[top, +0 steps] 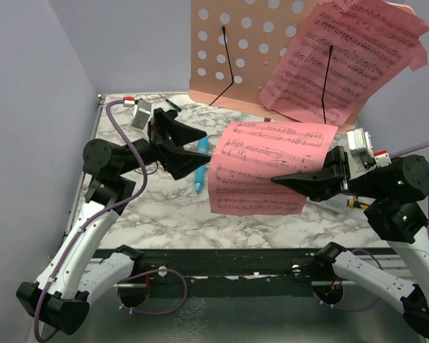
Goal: Set up the instrument practice props
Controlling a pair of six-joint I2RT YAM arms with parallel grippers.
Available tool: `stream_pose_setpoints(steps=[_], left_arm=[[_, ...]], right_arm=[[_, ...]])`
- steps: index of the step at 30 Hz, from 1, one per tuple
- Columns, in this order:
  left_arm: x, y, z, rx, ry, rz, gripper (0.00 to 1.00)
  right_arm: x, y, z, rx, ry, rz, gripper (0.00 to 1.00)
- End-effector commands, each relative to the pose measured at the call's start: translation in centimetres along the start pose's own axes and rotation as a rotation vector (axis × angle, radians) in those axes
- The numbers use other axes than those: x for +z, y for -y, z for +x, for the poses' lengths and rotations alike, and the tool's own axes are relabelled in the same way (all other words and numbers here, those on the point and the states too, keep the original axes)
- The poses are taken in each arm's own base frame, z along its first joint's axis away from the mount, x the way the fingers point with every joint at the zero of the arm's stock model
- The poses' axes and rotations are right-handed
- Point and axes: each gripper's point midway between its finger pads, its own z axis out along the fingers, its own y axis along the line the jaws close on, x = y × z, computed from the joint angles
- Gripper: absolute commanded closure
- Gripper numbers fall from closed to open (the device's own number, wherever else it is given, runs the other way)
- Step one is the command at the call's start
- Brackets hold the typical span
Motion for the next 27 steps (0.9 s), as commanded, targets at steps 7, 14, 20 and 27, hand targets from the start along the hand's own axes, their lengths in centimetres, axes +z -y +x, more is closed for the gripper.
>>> stream_pose_setpoints(steps=[7, 14, 20, 27], left_arm=[[-0.6, 7.9, 0.2, 0.011, -0.048, 0.300, 0.10], [-0.5, 9.8, 0.2, 0.054, -0.046, 0.374, 0.10], [-0.6, 4.2, 1.2, 0.184, -0.079, 0.041, 0.08], [-2.8, -4.3, 3.6, 0.287, -0.134, -0.364, 0.06]], right_arm=[[0.7, 1.4, 2.1, 0.016, -0.045, 0.016, 0.99], [0.8, 2.8, 3.1, 0.033, -0.072, 0.079, 0.99], [0.2, 3.7, 2.5, 0.047, -0.035, 0.171, 0.99], [-0.9, 6.1, 2.3, 0.141, -0.004, 0.366, 0.99]])
